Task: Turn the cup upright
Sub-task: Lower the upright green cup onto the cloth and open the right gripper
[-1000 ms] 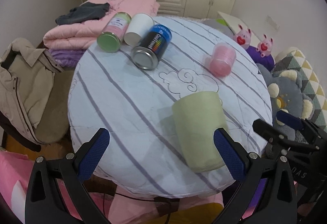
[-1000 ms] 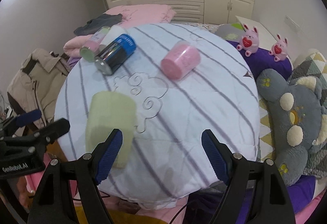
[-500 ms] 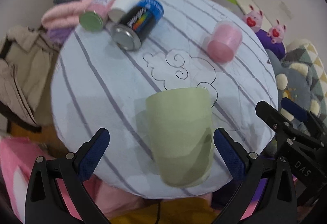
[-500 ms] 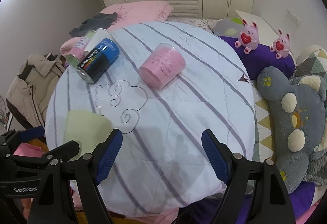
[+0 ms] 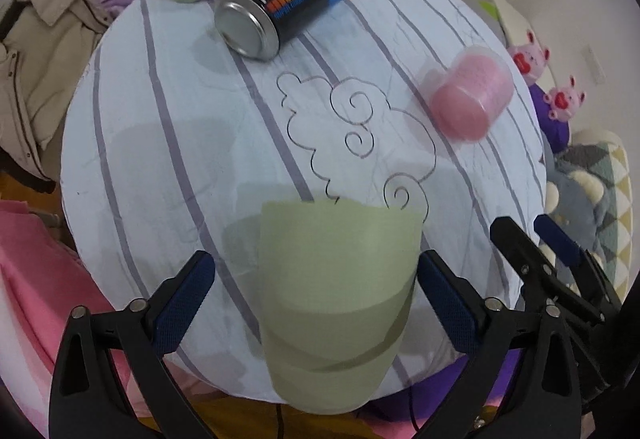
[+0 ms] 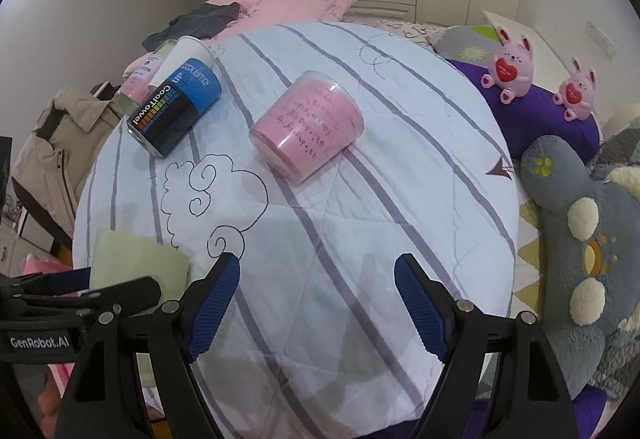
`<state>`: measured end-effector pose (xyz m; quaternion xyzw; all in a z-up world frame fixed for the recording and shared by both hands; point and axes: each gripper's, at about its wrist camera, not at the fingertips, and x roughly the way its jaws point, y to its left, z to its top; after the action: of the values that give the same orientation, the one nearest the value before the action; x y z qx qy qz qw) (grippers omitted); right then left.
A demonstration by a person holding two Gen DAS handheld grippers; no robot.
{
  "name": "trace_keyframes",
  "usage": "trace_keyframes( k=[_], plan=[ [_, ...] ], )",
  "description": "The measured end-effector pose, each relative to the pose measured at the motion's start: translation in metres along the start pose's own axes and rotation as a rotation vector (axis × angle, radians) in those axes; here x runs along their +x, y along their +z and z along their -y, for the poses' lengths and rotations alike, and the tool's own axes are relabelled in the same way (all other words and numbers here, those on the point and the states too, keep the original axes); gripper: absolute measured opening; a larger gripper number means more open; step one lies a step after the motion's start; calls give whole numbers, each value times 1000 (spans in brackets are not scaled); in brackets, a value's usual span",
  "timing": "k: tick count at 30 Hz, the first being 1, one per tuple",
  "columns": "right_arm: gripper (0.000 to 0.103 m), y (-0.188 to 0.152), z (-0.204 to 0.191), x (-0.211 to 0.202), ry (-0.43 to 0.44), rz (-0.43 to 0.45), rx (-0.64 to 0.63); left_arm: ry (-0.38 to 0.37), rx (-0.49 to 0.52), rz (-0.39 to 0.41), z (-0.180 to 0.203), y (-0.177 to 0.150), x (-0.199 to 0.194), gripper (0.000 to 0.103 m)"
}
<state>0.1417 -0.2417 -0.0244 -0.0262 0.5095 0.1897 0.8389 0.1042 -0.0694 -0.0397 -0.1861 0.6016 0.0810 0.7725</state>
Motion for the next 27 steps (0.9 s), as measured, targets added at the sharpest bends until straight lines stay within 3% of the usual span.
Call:
trace_keyframes(
  k=[4, 13, 17, 27],
  plan=[
    [81, 3, 5, 2, 17, -3, 0, -64, 32, -56, 6, 0, 8, 81],
    [81, 3, 12, 3, 39, -2, 33, -43, 75, -67, 11, -3, 6, 81],
    [81, 5, 10, 1, 42, 6, 31, 6, 97, -36, 13, 1, -2, 81],
    [81, 12, 6, -7, 28, 34, 38, 1, 151, 99, 23, 22, -21, 80]
  ],
)
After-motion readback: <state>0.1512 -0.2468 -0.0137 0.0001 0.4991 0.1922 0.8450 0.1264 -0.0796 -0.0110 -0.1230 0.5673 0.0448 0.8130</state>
